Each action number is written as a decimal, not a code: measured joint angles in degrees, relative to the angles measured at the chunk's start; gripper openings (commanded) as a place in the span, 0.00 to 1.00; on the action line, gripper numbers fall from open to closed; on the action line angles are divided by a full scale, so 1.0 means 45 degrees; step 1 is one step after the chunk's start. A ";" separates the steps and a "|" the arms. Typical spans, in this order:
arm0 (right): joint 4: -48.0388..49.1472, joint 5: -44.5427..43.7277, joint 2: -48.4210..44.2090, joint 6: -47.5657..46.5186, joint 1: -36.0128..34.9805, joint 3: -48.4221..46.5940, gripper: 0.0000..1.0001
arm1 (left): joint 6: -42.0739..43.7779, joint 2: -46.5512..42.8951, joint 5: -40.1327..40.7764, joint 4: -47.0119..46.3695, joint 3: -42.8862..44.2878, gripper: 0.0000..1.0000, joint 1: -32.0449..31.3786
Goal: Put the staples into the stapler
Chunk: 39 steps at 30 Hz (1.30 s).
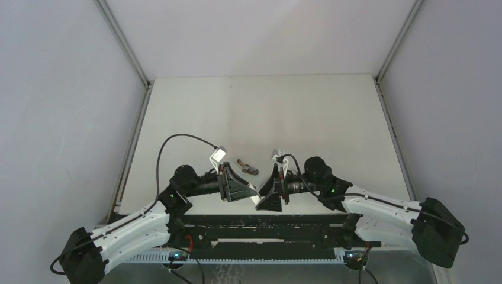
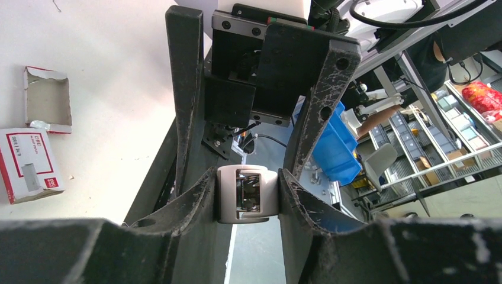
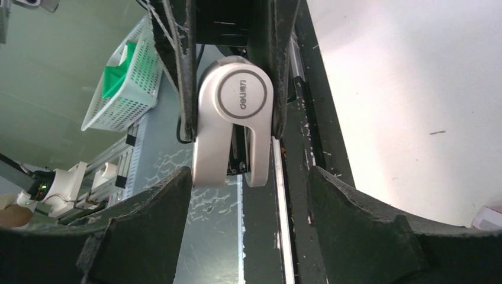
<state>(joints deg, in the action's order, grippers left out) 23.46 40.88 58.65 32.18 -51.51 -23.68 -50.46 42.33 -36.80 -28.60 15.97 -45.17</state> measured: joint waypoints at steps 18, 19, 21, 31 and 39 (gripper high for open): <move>0.1506 -0.0015 0.0559 0.0976 -0.0918 -0.0083 0.00 | 0.0121 0.0078 0.0010 -0.0185 0.0457 0.06 -0.0316; 0.1491 -0.0029 0.0539 0.0996 -0.0918 -0.0083 0.00 | 0.0112 0.0078 0.0015 -0.0180 0.0457 0.06 -0.0316; 0.1409 -0.0112 0.0466 0.1054 -0.0918 -0.0083 0.00 | 0.0126 0.0078 0.0019 -0.0209 0.0457 0.06 -0.0325; 0.0068 -0.0821 -0.0758 0.0772 -0.0024 -0.0087 0.79 | 0.0447 0.0029 0.0894 0.0869 0.0651 0.02 -0.0355; -0.3395 -0.3623 -0.2550 -0.0364 0.0981 -0.0112 0.79 | 0.1375 -0.0102 0.3560 0.5353 0.1287 0.02 0.2501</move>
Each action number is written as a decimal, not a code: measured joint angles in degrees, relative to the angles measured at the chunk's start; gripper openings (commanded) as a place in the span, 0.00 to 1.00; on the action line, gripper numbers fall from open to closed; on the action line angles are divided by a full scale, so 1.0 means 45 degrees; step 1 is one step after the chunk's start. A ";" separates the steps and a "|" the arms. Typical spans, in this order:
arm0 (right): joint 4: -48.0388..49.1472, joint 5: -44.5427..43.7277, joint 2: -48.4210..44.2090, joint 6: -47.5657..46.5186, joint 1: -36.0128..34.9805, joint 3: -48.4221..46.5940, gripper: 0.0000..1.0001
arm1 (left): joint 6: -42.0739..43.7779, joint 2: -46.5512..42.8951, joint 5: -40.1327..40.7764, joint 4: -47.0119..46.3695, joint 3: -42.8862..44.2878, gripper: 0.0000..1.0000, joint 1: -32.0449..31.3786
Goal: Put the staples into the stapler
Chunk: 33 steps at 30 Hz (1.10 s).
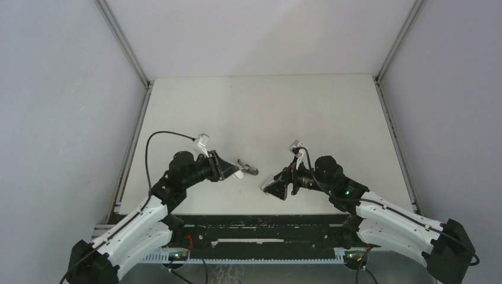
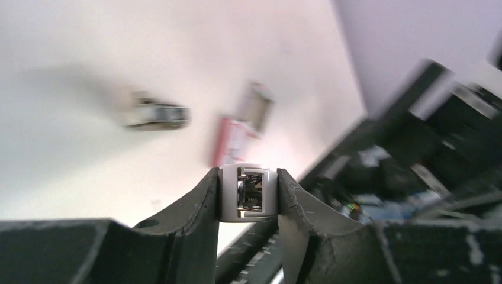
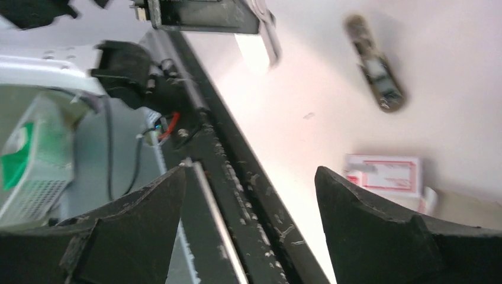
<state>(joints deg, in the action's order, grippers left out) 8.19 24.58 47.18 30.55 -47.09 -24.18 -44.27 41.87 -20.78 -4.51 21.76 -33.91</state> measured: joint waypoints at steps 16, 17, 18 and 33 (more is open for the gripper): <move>-0.3308 -0.3609 0.0058 -0.0865 0.0107 -0.0049 0.77 | 0.2103 0.4687 0.1209 0.2739 0.0272 0.15 0.3327; -0.3351 -0.3687 0.0073 -0.0884 0.0107 -0.0044 0.77 | 0.2171 0.4838 0.1248 0.2735 0.0384 0.21 0.3332; -0.3385 -0.3735 0.0078 -0.0894 0.0102 -0.0049 0.77 | 0.2234 0.5027 0.1248 0.2720 0.0505 0.27 0.3347; -0.3492 -0.4226 -0.0481 -0.0933 0.0097 -0.0044 0.77 | 0.2880 0.4702 0.2278 0.2739 0.0787 0.70 0.3366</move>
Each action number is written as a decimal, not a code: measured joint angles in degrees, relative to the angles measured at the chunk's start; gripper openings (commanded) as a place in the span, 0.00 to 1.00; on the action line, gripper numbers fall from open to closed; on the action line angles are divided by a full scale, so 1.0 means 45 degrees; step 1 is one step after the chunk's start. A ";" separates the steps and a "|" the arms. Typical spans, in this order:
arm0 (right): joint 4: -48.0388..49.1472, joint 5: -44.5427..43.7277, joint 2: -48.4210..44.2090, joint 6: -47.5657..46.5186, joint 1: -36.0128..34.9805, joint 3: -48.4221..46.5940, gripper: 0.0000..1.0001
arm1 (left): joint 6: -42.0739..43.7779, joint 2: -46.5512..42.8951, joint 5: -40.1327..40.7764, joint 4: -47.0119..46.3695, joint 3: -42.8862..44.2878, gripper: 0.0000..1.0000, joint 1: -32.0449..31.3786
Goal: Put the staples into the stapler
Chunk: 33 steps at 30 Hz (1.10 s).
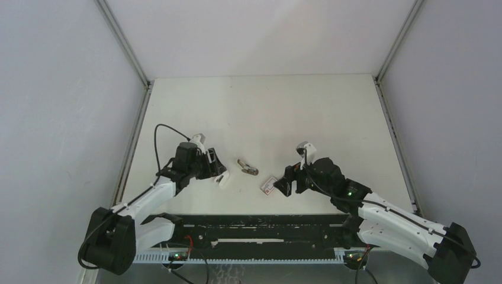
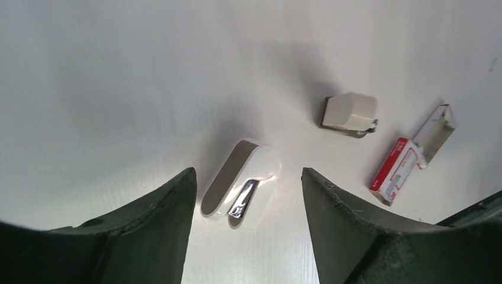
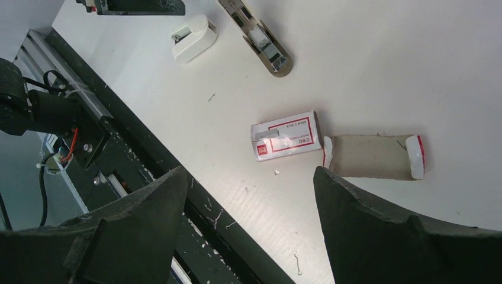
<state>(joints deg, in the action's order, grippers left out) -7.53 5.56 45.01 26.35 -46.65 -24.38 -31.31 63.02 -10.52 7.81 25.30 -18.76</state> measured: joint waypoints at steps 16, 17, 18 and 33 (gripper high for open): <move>0.0389 -0.0131 -0.0257 -0.0248 0.0000 0.0175 0.77 | 0.1175 0.0937 -0.0913 -0.2152 0.1088 0.70 -0.1462; 0.0398 -0.0131 -0.0223 -0.0248 0.0000 0.0175 0.77 | 0.1209 0.1229 -0.0947 -0.2239 0.1214 0.69 -0.1477; 0.0413 -0.0131 -0.0194 -0.0248 0.0000 0.0199 0.77 | 0.1219 0.1467 -0.0957 -0.2297 0.1316 0.68 -0.1472; 0.2273 -0.0563 0.3424 0.0112 0.0000 -0.0024 0.63 | 0.1263 0.3327 -0.1715 -0.2948 0.2166 0.48 -0.1676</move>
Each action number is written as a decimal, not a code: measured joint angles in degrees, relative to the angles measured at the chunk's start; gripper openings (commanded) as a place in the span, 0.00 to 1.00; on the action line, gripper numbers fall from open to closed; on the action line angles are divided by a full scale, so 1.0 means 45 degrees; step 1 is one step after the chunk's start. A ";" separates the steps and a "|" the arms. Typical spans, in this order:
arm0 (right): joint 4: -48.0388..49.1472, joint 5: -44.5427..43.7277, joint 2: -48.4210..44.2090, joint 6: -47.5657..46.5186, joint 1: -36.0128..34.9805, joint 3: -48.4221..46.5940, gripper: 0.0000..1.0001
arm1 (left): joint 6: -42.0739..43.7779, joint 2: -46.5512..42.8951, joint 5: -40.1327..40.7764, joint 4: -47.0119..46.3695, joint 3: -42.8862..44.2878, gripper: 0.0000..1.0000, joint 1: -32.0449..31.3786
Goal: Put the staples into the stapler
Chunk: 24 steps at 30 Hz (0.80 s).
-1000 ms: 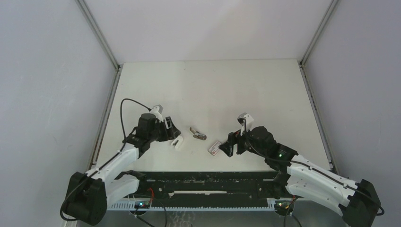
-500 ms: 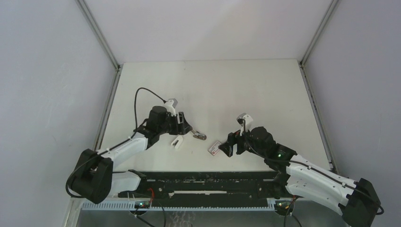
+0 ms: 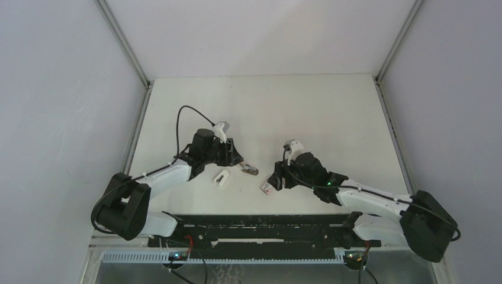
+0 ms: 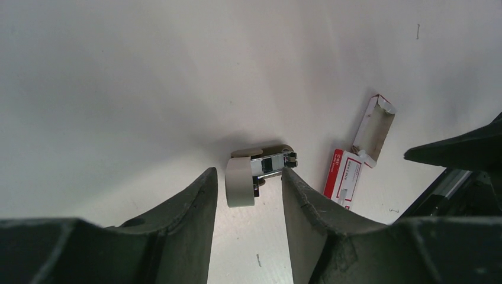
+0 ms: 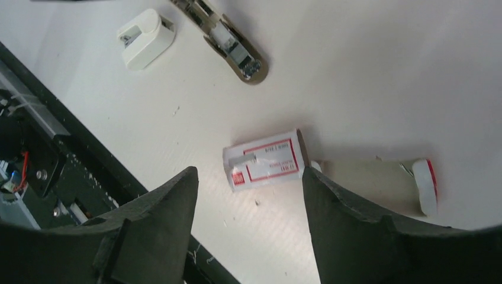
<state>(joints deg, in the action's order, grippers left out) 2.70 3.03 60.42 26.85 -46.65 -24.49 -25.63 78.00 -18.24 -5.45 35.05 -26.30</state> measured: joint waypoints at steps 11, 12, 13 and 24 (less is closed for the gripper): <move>0.1287 0.0005 0.4469 0.0816 -0.0121 -0.2579 0.57 | 0.0525 0.0000 0.0010 0.0126 0.0000 0.41 -0.0107; 0.1384 0.0010 0.4809 0.0879 -0.0146 -0.2783 0.56 | 0.0563 -0.0005 0.0005 0.0146 0.0000 0.41 -0.0131; 0.1467 0.0019 0.5066 0.0908 -0.0155 -0.2909 0.55 | 0.0607 -0.0005 0.0005 0.0146 0.0000 0.41 -0.0146; 0.1715 0.0311 0.7257 0.1365 -0.0369 -0.3852 0.50 | 0.0627 -0.0199 0.0000 0.0209 0.0000 0.39 -0.0165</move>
<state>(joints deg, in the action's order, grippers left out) 10.41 4.43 93.08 32.99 -48.31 -41.82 -22.81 77.10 -18.24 -4.51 35.05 -27.05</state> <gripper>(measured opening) 0.521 0.396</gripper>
